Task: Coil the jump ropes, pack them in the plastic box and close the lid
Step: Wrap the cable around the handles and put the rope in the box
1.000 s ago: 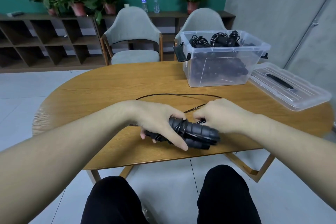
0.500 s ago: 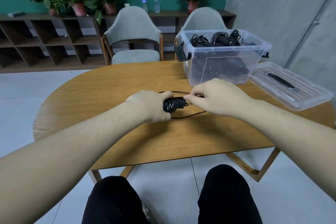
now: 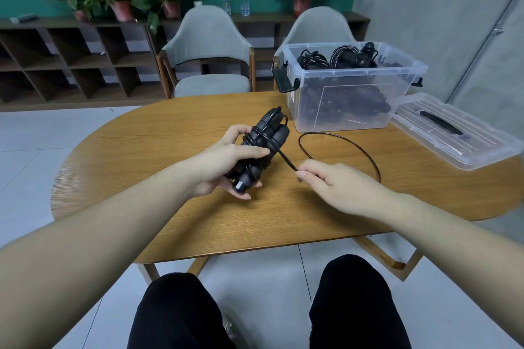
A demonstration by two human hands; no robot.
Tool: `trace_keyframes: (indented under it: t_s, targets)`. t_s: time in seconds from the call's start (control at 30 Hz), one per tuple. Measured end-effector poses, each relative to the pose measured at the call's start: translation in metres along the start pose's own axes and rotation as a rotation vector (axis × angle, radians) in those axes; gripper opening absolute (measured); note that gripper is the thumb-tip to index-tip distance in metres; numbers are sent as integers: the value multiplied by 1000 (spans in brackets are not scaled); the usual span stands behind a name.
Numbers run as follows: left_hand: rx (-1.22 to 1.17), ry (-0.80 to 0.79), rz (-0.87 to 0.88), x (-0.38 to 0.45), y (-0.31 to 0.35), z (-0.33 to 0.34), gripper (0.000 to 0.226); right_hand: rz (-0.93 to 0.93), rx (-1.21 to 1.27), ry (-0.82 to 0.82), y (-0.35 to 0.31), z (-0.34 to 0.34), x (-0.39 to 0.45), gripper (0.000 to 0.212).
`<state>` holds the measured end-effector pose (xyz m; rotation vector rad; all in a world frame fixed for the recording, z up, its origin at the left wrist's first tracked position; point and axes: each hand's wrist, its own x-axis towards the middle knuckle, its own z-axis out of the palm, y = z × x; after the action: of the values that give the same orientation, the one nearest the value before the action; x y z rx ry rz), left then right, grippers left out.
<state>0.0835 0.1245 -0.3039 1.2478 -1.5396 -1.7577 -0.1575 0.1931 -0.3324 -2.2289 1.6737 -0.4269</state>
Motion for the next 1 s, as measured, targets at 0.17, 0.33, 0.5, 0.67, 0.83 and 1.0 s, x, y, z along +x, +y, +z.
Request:
trace_keyframes:
  t_s: [0.17, 0.33, 0.5, 0.67, 0.83, 1.0]
  targets:
    - [-88, -212, 57, -5, -7, 10, 48, -55, -41, 3, 5, 10, 5, 27]
    - [-179, -157, 135, -3, -15, 16, 47, -190, -43, 26, -3, 18, -1, 38]
    - [-185, -171, 128, -2, -15, 16, 46, -180, -10, -1, 2, 11, 4, 46]
    - [39, -354, 66, -11, -7, 7, 23, -114, -155, -219, 15, -10, 10, 67]
    - [459, -431, -3, -16, 10, 4, 27, -78, -352, -263, 18, -32, 22, 58]
    - [1084, -358, 30, -15, 18, 7, 26, -75, -473, -117, 6, -47, 33, 55]
